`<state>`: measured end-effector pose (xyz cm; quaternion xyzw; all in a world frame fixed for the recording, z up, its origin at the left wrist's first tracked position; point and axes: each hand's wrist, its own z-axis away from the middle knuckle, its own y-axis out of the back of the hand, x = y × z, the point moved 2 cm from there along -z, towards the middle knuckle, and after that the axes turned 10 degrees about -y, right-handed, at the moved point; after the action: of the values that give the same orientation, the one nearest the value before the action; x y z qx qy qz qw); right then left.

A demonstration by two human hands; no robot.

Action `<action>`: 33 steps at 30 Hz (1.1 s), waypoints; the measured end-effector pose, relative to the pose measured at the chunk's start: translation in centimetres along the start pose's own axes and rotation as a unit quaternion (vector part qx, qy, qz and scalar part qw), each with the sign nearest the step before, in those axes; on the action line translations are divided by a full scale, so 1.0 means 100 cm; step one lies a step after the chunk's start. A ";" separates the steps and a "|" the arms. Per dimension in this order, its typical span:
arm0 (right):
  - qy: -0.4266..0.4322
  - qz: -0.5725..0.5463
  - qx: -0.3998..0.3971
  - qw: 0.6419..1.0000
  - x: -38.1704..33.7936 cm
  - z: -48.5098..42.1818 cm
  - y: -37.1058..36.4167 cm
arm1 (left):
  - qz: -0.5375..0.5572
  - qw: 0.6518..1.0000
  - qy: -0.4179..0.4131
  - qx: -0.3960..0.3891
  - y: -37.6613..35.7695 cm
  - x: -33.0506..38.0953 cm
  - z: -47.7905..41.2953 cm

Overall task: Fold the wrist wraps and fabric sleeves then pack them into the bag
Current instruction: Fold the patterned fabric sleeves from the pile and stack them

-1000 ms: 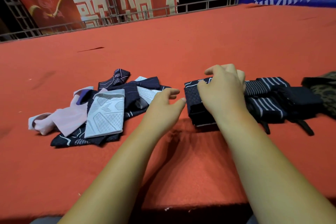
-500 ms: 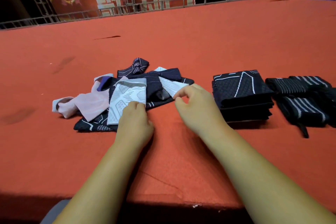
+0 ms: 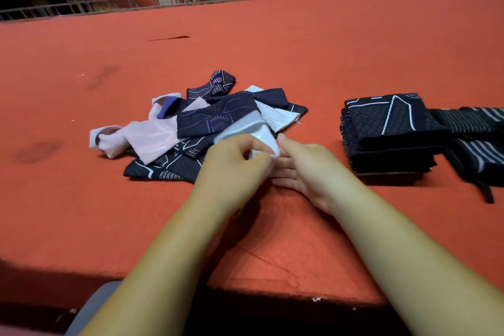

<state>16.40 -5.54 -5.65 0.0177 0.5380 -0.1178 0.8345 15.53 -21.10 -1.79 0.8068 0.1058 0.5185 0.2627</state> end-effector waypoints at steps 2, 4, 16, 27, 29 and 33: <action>-0.006 -0.053 0.006 0.999 0.001 -0.003 0.007 | 0.029 0.991 -0.007 -0.128 -0.004 0.004 0.008; 0.011 -0.016 0.055 0.998 0.003 -0.006 0.016 | 0.061 0.971 -0.013 -0.230 -0.007 0.002 0.013; -0.019 0.065 0.103 0.992 -0.002 0.004 0.018 | -0.163 0.986 -0.023 -0.022 -0.010 -0.060 -0.018; 0.028 0.164 0.098 0.981 -0.004 0.002 0.023 | 0.462 0.865 0.194 -0.005 -0.016 -0.062 -0.029; 0.028 0.171 0.067 0.983 -0.004 0.003 0.021 | 0.509 0.835 0.207 -0.035 -0.013 -0.060 -0.029; -0.006 0.152 0.026 0.988 -0.008 0.010 0.023 | 0.581 0.792 0.190 -0.007 -0.010 -0.043 -0.023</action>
<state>17.46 -3.36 -4.78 0.1203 0.5211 -0.0041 0.8450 11.67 -21.43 -4.91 0.5998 -0.3382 0.7171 -0.1077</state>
